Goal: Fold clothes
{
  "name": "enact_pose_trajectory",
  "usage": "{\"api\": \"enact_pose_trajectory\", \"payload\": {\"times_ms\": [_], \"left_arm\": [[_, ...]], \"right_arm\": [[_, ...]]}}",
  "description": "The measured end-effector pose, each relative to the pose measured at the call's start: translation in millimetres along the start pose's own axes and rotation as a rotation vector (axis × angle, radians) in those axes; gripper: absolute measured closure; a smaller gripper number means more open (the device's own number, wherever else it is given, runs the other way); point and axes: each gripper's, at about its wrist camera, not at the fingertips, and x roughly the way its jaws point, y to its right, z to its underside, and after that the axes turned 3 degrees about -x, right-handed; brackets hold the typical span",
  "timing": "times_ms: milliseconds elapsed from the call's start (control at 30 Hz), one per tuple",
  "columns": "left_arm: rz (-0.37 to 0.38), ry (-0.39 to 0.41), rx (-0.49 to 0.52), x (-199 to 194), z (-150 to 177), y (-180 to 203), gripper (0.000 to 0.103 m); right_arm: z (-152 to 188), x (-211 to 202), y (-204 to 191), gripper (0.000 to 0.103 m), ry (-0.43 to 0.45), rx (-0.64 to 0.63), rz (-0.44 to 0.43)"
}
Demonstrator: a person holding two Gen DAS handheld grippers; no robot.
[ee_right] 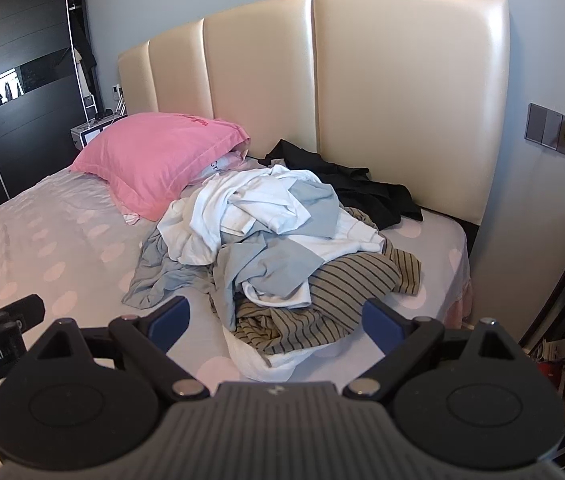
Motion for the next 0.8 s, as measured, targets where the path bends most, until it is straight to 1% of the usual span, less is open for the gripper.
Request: {"api": "enact_pose_trajectory", "payload": {"times_ms": [67,133,233,333,800], "left_arm": [[0.011,-0.02,-0.009,1,-1,1,0.026],[0.019,-0.017,-0.02,1,-1,1,0.026],[0.008,-0.005,-0.013,-1,1,4,0.026],[0.009,-0.015,-0.008,-1,-1,9,0.026],[0.009,-0.049,-0.018,1,0,13,0.026]], "right_arm": [[0,1,3,0.009,-0.005,0.008,-0.008],[0,2,6,0.009,-0.01,0.017,-0.015],[-2,0,6,0.009,-0.006,0.008,-0.012],[-1,1,4,0.009,0.003,-0.006,-0.008],[-2,-1,-1,0.009,-0.005,-0.024,-0.007]]}}
